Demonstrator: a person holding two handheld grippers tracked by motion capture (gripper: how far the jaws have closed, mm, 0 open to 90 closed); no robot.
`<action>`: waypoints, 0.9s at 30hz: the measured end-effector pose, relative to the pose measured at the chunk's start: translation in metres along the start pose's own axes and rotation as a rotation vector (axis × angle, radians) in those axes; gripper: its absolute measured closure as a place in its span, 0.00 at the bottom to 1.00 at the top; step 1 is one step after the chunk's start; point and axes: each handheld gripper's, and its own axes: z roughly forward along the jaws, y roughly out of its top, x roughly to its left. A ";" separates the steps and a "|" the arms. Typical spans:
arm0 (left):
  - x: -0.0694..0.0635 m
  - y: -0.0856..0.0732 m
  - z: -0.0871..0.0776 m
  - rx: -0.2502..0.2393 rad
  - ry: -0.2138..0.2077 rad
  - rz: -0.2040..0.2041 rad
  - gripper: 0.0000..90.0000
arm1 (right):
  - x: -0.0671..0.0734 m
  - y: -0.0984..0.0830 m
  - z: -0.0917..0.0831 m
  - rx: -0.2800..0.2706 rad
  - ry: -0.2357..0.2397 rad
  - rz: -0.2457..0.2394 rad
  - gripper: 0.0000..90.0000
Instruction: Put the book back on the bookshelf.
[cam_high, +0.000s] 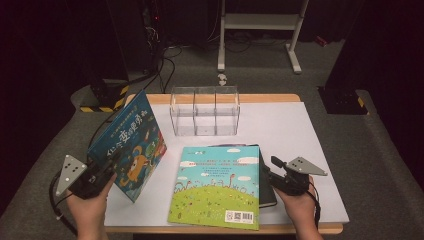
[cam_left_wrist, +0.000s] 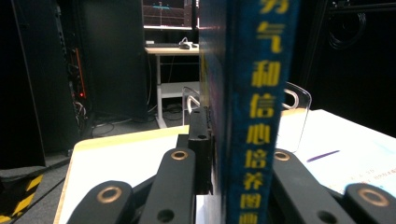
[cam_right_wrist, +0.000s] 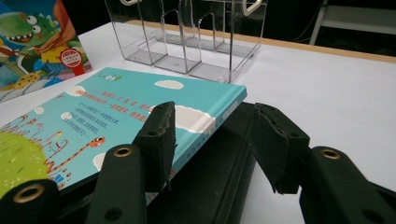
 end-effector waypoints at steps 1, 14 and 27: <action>0.001 0.001 0.000 0.003 -0.002 -0.010 0.90 | 0.000 -0.001 0.001 0.004 -0.001 -0.002 0.55; -0.013 0.007 0.009 -0.003 0.018 0.014 0.92 | -0.014 -0.012 -0.003 0.061 -0.011 -0.011 0.55; -0.026 0.033 0.031 0.003 0.053 0.005 0.93 | -0.029 -0.023 -0.016 0.018 0.006 0.037 0.56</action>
